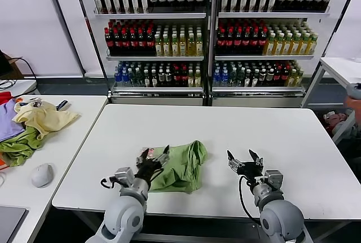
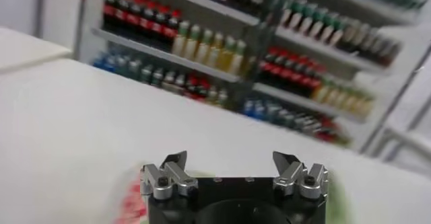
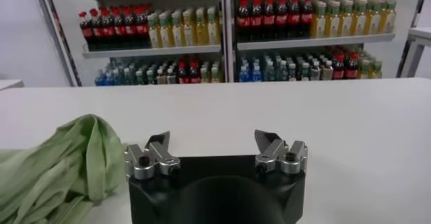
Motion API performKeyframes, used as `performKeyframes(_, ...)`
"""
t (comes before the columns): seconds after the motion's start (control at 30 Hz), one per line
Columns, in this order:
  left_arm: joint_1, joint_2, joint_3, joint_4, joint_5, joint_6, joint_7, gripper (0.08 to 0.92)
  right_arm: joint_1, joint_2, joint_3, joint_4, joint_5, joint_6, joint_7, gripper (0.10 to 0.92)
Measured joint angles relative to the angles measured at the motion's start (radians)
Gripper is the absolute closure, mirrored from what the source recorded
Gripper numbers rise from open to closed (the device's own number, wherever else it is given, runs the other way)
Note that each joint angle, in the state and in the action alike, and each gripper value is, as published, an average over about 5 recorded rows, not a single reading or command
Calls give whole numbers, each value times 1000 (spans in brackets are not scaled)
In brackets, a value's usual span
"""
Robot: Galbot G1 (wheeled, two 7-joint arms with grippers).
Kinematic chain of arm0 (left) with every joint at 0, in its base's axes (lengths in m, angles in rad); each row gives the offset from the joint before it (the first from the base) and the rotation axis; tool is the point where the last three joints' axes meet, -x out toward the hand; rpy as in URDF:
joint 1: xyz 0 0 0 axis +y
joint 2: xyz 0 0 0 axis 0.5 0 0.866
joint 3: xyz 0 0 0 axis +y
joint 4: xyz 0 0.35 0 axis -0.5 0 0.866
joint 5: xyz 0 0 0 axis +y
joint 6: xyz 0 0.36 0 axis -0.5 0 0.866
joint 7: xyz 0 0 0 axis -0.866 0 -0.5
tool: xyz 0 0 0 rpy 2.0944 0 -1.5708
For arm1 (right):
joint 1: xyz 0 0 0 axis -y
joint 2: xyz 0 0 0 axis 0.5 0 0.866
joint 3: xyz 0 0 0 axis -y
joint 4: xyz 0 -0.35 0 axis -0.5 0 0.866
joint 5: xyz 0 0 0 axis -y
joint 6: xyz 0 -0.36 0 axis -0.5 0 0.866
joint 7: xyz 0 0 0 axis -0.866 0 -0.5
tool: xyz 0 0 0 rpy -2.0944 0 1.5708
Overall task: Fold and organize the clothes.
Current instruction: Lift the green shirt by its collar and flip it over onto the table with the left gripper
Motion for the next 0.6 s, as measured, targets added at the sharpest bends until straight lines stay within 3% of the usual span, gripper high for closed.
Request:
performKeyframes(0.33,10,15,-3,89,157,44,-40,193,0,0,-2,9,-2,-2,2,203)
performKeyframes(0.6,20,22,2,106,165,78,-41,389,-5,-2,8,18,-2,-3,2,203)
